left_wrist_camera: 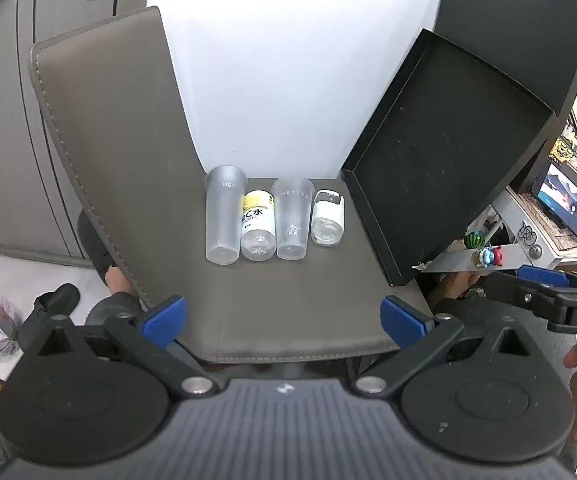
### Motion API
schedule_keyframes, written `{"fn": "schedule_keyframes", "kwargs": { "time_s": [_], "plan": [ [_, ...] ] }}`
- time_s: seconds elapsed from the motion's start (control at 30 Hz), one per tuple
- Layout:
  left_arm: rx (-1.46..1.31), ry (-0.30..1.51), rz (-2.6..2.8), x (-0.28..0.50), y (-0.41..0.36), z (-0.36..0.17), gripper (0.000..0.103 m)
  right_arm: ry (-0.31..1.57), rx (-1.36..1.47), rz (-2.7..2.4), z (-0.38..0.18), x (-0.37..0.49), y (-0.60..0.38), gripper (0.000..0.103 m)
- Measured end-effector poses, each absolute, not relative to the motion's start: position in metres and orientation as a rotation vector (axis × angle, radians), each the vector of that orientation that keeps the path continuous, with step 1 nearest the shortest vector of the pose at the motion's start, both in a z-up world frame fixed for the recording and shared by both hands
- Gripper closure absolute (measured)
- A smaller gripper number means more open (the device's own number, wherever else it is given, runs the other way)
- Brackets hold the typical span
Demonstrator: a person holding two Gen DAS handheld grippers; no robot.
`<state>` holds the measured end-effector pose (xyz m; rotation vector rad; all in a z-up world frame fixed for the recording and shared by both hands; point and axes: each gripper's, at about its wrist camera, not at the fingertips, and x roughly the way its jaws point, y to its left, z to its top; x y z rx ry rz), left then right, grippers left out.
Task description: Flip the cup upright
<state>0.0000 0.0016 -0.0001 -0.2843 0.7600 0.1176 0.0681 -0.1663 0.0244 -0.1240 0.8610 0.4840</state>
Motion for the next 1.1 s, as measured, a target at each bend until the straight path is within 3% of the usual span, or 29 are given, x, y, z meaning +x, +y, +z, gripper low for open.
{"fn": "schedule_keyframes", "kwargs": {
  "time_s": [1.1],
  "plan": [
    [-0.273, 0.742, 0.056, -0.0049, -0.0006, -0.0012, 0.001, 0.875, -0.146, 0.498, 0.0196, 0.0697, -0.1642, 0.0]
  ]
}}
